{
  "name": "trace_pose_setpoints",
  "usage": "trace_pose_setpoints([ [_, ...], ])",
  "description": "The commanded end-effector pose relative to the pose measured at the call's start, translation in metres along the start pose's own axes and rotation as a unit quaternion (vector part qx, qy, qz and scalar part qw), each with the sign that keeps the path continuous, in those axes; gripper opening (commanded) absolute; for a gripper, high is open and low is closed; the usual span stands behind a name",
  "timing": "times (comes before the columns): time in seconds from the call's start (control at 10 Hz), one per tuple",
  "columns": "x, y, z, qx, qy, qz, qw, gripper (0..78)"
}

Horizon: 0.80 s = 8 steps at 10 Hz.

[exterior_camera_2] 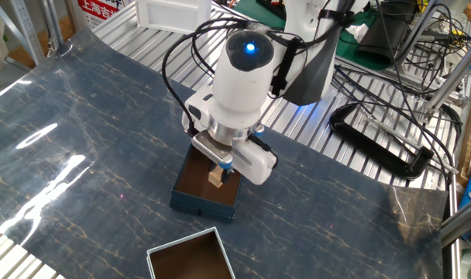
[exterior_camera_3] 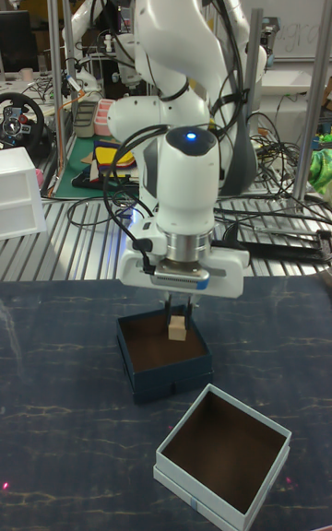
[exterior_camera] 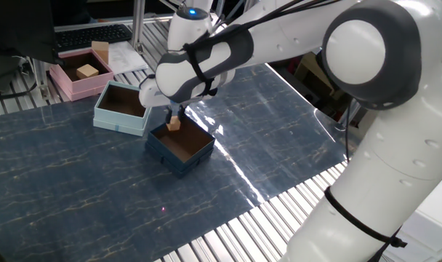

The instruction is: Move an object from one box to another

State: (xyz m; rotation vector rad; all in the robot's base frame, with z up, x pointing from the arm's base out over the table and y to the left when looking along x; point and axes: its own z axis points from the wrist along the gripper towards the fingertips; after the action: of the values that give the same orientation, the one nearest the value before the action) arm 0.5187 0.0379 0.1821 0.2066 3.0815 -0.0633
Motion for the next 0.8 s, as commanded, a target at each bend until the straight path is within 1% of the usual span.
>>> trace_pose_setpoints([
  [0.1, -0.001, 0.002, 0.007, 0.0, -0.003, 0.0, 1.0, 1.4],
  [0.3, -0.001, 0.002, 0.012, -0.001, -0.003, -0.002, 1.0, 1.4],
  [0.5, -0.003, 0.002, 0.019, 0.001, -0.003, -0.001, 1.0, 1.4],
  [0.7, -0.004, 0.003, 0.027, 0.001, -0.004, -0.017, 0.9998, 1.4],
  [0.8, -0.004, 0.003, 0.027, 0.001, -0.004, -0.017, 0.9998, 1.4],
])
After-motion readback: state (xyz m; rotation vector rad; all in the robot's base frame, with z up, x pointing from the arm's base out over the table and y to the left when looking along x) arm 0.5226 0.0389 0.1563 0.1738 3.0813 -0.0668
